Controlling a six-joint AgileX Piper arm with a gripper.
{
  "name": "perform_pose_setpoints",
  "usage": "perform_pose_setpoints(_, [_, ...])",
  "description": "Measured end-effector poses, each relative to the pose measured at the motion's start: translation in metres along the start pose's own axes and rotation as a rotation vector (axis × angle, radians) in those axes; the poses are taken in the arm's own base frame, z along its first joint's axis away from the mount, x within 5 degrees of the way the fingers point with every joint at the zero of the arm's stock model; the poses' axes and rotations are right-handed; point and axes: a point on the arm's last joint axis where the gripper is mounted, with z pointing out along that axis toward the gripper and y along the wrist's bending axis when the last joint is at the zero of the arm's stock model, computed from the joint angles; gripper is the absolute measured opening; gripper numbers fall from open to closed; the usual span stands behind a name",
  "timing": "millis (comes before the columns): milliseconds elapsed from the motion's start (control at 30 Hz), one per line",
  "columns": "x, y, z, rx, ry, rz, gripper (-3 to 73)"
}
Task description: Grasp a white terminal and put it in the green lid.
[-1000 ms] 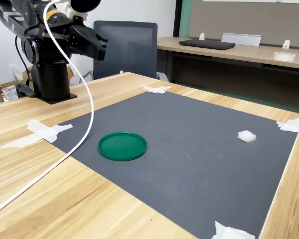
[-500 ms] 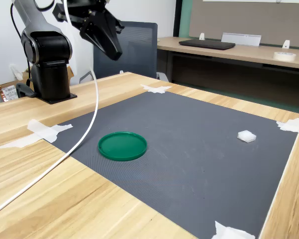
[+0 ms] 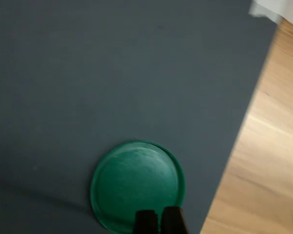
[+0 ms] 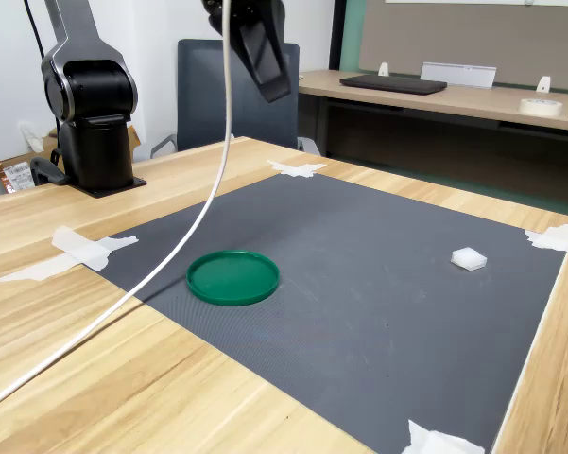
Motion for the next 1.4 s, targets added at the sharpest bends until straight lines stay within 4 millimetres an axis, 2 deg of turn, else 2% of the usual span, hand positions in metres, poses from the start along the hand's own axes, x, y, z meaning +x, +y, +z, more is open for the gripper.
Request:
perform_pose_setpoints(167, [-0.028,-0.01,0.006,-0.112,0.001,-0.147,-2.9])
perform_pose_setpoints(300, [-0.047,-0.021,0.013,-0.124,-0.033,-0.268,-2.9])
perform_pose_setpoints(467, [-0.064,-0.03,0.022,-0.142,-0.055,-0.238,-2.6])
perform_pose_setpoints(600, [-0.071,-0.034,0.036,-0.182,-0.02,-0.217,1.4])
perform_pose_setpoints(667, [-0.073,-0.035,0.043,-0.213,0.004,-0.215,5.9])
perform_pose_setpoints(767, [-0.077,-0.036,0.052,-0.257,0.042,-0.218,17.3])
perform_pose_setpoints(933, [-0.091,-0.028,0.064,-0.276,0.059,-0.244,45.8])
perform_pose_setpoints(1067, [-0.106,-0.018,0.07,-0.268,0.028,-0.285,61.4])
perform_pose_setpoints(1200, [-0.116,-0.014,0.074,-0.271,-0.003,-0.294,66.6])
perform_pose_setpoints(1400, [-0.127,-0.002,0.083,-0.311,0.002,-0.386,67.0])
